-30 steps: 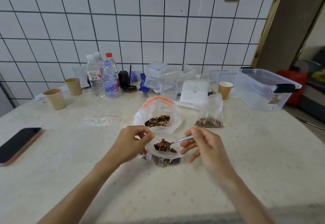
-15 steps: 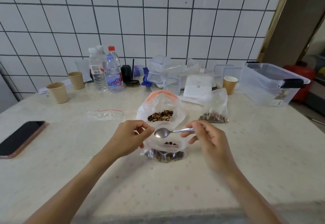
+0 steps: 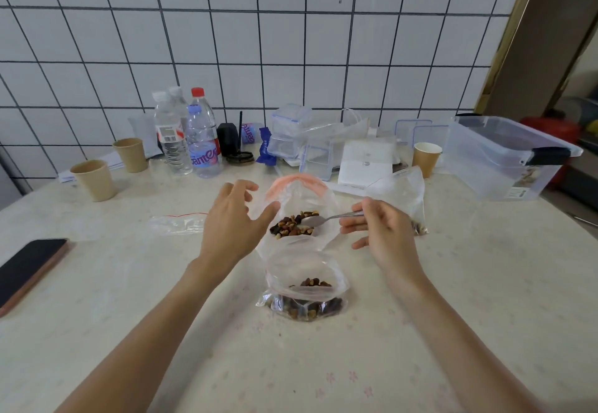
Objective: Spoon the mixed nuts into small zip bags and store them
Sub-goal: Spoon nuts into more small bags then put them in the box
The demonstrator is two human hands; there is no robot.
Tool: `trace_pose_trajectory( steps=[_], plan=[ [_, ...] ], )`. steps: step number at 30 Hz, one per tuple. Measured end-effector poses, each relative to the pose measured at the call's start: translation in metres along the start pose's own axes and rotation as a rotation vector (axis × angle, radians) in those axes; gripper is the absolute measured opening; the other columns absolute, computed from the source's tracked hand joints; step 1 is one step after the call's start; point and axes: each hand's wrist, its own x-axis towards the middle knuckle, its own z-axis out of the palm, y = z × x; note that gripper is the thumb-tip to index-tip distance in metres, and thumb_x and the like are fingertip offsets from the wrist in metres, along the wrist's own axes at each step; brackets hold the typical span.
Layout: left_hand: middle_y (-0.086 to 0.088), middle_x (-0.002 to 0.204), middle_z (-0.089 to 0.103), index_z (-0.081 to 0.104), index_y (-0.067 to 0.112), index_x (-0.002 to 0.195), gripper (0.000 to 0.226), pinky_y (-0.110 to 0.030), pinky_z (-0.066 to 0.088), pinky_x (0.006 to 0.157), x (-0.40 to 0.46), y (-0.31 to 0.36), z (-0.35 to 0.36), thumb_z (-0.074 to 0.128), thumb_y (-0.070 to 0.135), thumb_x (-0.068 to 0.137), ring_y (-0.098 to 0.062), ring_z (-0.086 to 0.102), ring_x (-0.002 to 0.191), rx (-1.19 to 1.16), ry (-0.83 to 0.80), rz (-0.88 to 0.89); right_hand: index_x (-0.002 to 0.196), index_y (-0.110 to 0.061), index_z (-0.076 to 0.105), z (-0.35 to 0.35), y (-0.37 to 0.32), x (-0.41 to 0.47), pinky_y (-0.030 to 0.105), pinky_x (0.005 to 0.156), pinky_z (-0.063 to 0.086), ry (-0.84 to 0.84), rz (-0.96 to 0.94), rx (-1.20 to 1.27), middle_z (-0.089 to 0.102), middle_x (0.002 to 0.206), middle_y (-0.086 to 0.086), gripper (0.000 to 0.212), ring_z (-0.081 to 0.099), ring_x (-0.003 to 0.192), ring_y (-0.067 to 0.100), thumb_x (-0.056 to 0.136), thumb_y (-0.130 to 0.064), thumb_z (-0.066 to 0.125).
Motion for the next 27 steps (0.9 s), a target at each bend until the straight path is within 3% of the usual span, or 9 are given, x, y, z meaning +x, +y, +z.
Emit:
trace_pose_trajectory(
  steps=[2,4,9,12,14,17,20,23,27],
  plan=[
    [0.001,0.130,0.053,0.051,0.023,0.137,0.073,-0.039,0.055,0.088,0.011,0.000,0.009,0.066,0.071,0.084,-0.017,0.060,0.106,0.057,-0.087,-0.035,0.096,-0.016,0.066,0.005,0.002,0.006,0.035,0.063,0.060,-0.023,-0.090,-0.186,0.080,0.083,-0.006,0.032,0.076,0.079,0.008,0.110,-0.033,0.043],
    [-0.001,0.131,0.053,0.052,0.020,0.136,0.077,-0.036,0.052,0.085,0.023,0.001,0.018,0.065,0.074,0.083,-0.017,0.057,0.105,0.092,-0.188,-0.071,0.099,-0.015,0.067,0.009,0.003,0.009,0.035,0.072,0.060,-0.048,-0.187,-0.391,0.079,0.086,-0.009,0.033,0.074,0.083,0.002,0.109,-0.035,0.043],
    [0.003,0.080,0.065,0.065,0.017,0.097,0.039,-0.029,0.048,0.061,0.039,0.006,0.036,0.063,0.056,0.095,-0.014,0.062,0.071,0.055,-0.253,-0.085,0.109,-0.012,0.064,0.014,-0.001,0.014,0.045,0.074,0.057,-0.123,-0.342,-0.724,0.077,0.094,-0.001,0.038,0.073,0.085,0.019,0.111,-0.037,0.036],
    [0.003,0.067,0.061,0.061,0.024,0.079,0.029,-0.027,0.042,0.053,0.034,0.005,0.043,0.060,0.043,0.100,-0.015,0.059,0.061,-0.041,-0.177,-0.026,0.109,-0.012,0.060,0.017,-0.004,0.020,0.046,0.071,0.056,-0.129,-0.370,-0.782,0.076,0.090,0.005,0.037,0.072,0.081,0.024,0.111,-0.037,0.033],
    [0.003,0.064,0.058,0.060,0.022,0.076,0.030,-0.028,0.038,0.050,0.029,0.002,0.045,0.061,0.039,0.101,-0.014,0.054,0.057,-0.072,-0.104,0.043,0.108,-0.011,0.059,0.019,-0.003,0.023,0.047,0.070,0.056,-0.117,-0.376,-0.772,0.075,0.087,0.005,0.036,0.071,0.079,0.025,0.110,-0.035,0.033],
    [0.000,0.073,0.058,0.068,0.015,0.088,0.023,-0.034,0.044,0.057,0.024,0.000,0.047,0.062,0.033,0.101,-0.015,0.054,0.064,-0.106,-0.052,0.142,0.109,-0.011,0.062,0.025,0.004,0.028,0.046,0.070,0.057,-0.122,-0.348,-0.719,0.074,0.083,0.002,0.037,0.071,0.075,0.020,0.111,-0.036,0.035],
    [0.003,0.077,0.057,0.071,0.016,0.098,0.018,-0.028,0.038,0.057,0.023,0.001,0.046,0.063,0.031,0.102,-0.009,0.052,0.067,-0.108,-0.028,0.212,0.111,-0.011,0.066,0.036,0.019,0.030,0.035,0.066,0.061,-0.126,-0.233,-0.534,0.076,0.085,-0.003,0.034,0.073,0.075,0.009,0.111,-0.033,0.039],
    [0.003,0.079,0.058,0.074,0.016,0.105,0.019,-0.026,0.037,0.058,0.021,0.003,0.045,0.064,0.032,0.101,-0.008,0.053,0.069,-0.143,-0.016,0.226,0.099,-0.015,0.064,0.039,0.033,0.030,0.025,0.052,0.057,-0.082,-0.054,-0.277,0.077,0.081,0.001,0.029,0.075,0.068,0.010,0.111,-0.025,0.041],
    [0.005,0.084,0.060,0.074,0.017,0.114,0.021,-0.025,0.039,0.061,0.023,0.002,0.047,0.064,0.030,0.101,-0.008,0.054,0.073,-0.176,-0.014,0.198,0.095,-0.017,0.064,0.034,0.041,0.029,0.034,0.048,0.059,-0.049,0.079,-0.121,0.079,0.080,0.000,0.029,0.076,0.067,0.018,0.111,-0.026,0.042]
  ],
)
